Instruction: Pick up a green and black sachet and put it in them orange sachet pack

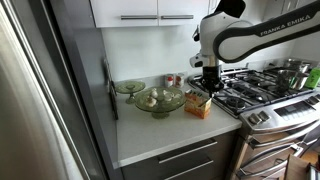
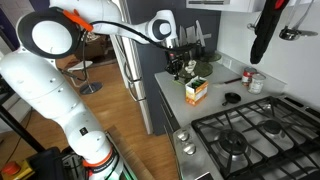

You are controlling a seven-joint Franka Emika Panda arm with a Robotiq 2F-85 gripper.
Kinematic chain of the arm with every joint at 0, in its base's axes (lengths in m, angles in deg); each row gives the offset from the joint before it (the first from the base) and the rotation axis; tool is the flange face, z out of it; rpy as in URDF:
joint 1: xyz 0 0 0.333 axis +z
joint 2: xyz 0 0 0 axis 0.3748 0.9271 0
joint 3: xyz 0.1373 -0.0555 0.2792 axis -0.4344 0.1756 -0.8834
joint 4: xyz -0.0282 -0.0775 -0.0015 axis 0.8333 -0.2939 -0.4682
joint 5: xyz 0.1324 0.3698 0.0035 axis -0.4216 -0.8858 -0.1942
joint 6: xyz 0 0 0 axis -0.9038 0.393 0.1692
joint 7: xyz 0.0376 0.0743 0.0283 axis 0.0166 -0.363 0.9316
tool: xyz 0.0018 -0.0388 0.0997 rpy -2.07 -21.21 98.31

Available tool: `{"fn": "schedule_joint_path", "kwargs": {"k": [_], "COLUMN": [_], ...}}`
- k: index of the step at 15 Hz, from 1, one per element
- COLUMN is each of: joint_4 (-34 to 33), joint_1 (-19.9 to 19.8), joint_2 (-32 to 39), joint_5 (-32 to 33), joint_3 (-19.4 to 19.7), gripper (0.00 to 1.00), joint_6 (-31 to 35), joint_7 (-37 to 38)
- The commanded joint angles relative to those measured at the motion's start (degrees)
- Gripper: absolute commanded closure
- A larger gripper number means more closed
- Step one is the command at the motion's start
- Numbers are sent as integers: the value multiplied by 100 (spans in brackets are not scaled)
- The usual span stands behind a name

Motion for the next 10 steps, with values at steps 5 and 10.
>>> {"fn": "schedule_joint_path", "kwargs": {"k": [5,10], "joint_4": [-976,-1331], "joint_1": [19,-47], "joint_2": [548,858], "joint_5": [688,803], "joint_3": [3,50], "gripper": [100,100], "joint_6": [-817,-919], "joint_7": [-569,-540]}}
